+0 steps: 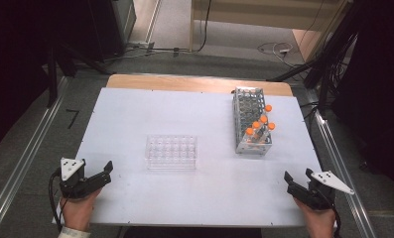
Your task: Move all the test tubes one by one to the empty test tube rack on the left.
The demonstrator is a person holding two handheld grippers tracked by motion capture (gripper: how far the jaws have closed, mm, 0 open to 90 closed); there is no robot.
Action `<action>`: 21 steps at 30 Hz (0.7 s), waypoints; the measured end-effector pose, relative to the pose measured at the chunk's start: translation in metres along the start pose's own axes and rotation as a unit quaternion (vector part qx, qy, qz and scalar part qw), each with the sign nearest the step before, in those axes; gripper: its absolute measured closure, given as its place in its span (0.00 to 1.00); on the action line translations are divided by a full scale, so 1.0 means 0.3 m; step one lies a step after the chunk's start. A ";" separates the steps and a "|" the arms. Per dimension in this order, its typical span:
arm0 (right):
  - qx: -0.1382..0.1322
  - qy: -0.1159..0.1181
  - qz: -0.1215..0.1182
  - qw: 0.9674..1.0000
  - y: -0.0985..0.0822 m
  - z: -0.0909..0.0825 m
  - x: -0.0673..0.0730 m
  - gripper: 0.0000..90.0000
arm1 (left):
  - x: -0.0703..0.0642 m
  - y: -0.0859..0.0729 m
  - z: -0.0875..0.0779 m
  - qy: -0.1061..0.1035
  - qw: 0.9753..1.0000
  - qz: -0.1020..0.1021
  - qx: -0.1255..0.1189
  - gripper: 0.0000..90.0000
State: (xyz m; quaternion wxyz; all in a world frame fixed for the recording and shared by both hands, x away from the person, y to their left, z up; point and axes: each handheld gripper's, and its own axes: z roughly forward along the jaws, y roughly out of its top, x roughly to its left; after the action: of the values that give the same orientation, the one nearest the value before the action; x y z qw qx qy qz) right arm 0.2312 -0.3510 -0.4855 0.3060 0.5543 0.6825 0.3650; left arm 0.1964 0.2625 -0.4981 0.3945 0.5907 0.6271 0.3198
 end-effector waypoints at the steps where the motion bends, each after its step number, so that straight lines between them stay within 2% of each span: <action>1: 0.001 -0.001 0.000 1.000 0.000 0.001 0.001 0.24 | -0.002 0.001 -0.002 0.000 1.000 0.003 -0.002 0.12; 9: 0.002 0.010 0.001 1.000 0.004 0.007 0.006 0.25 | 0.001 0.001 0.000 0.001 1.000 -0.001 -0.004 0.12; 13: -0.001 0.011 -0.002 1.000 0.009 0.008 0.011 0.25 | -0.010 0.000 0.003 -0.001 1.000 0.007 -0.003 0.12; 21: -0.003 0.014 -0.010 1.000 0.021 0.017 0.025 0.27 | -0.011 0.001 0.003 -0.003 1.000 0.007 -0.003 0.12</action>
State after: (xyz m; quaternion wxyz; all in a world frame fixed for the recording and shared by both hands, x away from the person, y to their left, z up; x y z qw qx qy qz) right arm 0.2373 -0.3422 -0.4833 0.3014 0.5412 0.6913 0.3720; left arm 0.1973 0.2590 -0.4980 0.3959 0.5948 0.6206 0.3230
